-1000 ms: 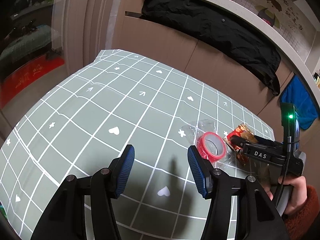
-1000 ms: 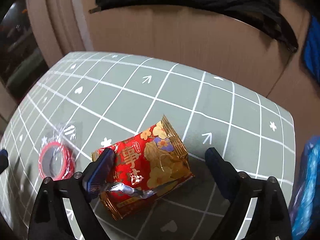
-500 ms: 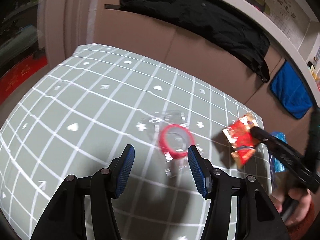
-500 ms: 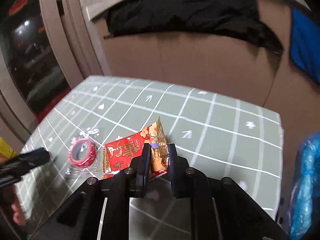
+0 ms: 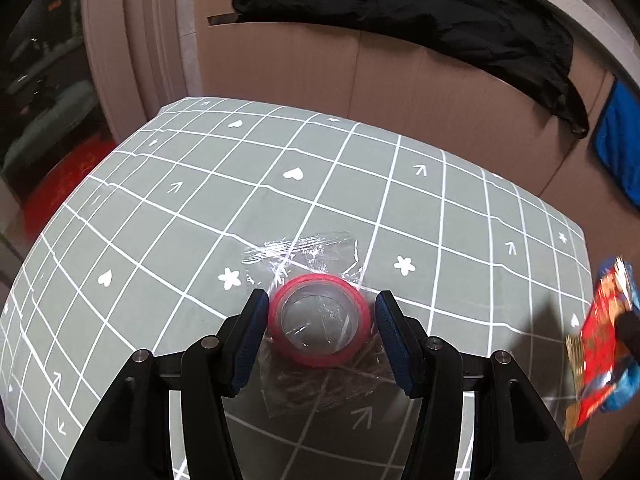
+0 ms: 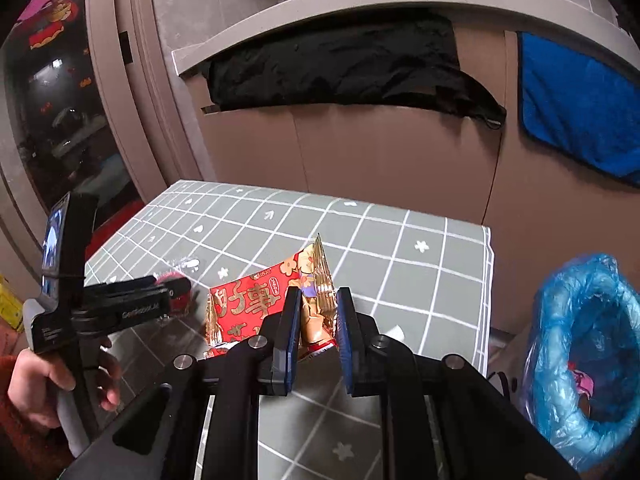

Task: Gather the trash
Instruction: 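Lift the red snack packet and bagged tape roll toward the blue bin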

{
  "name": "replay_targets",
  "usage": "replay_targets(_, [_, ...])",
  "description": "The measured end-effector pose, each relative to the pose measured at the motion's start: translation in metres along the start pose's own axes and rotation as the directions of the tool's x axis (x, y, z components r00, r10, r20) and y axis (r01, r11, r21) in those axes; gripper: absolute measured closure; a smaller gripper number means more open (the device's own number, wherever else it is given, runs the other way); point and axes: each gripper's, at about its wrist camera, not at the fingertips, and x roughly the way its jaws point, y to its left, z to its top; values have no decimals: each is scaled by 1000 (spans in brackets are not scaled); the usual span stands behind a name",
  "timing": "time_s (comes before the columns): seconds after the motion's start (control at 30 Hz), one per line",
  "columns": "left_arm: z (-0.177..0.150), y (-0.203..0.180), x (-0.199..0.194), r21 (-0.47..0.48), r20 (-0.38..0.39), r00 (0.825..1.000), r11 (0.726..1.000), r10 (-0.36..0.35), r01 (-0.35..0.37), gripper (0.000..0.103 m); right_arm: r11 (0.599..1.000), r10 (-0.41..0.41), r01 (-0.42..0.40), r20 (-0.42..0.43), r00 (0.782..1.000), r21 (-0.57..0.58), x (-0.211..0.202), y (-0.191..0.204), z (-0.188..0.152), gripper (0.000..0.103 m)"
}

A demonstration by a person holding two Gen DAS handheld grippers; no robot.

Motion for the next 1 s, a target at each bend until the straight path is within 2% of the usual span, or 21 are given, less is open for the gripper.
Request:
replay_targets(0.23, [-1, 6, -1, -57, -18, 1000, 998, -5, 4, 48, 1000, 9, -9, -5, 1000, 17, -1, -6, -9, 87])
replay_targets(0.33, [-5, 14, -7, -85, -9, 999, 996, -42, 41, 50, 1000, 4, -4, -3, 1000, 22, -4, -8, -11, 87])
replay_targets(0.63, [-16, 24, -47, -53, 69, 991, 991, -118, 122, 50, 1000, -6, 6, 9, 1000, 15, -14, -5, -10, 87])
replay_targets(0.83, [-8, 18, -93, -5, 175, 971, 986, -163, 167, 50, 1000, -5, 6, 37, 999, -14, -25, 5, -6, 87])
replay_targets(1.0, [10, -4, -136, 78, 264, 939, 975, -222, 209, 50, 999, -22, 26, 109, 994, -36, -51, 4, 8, 87])
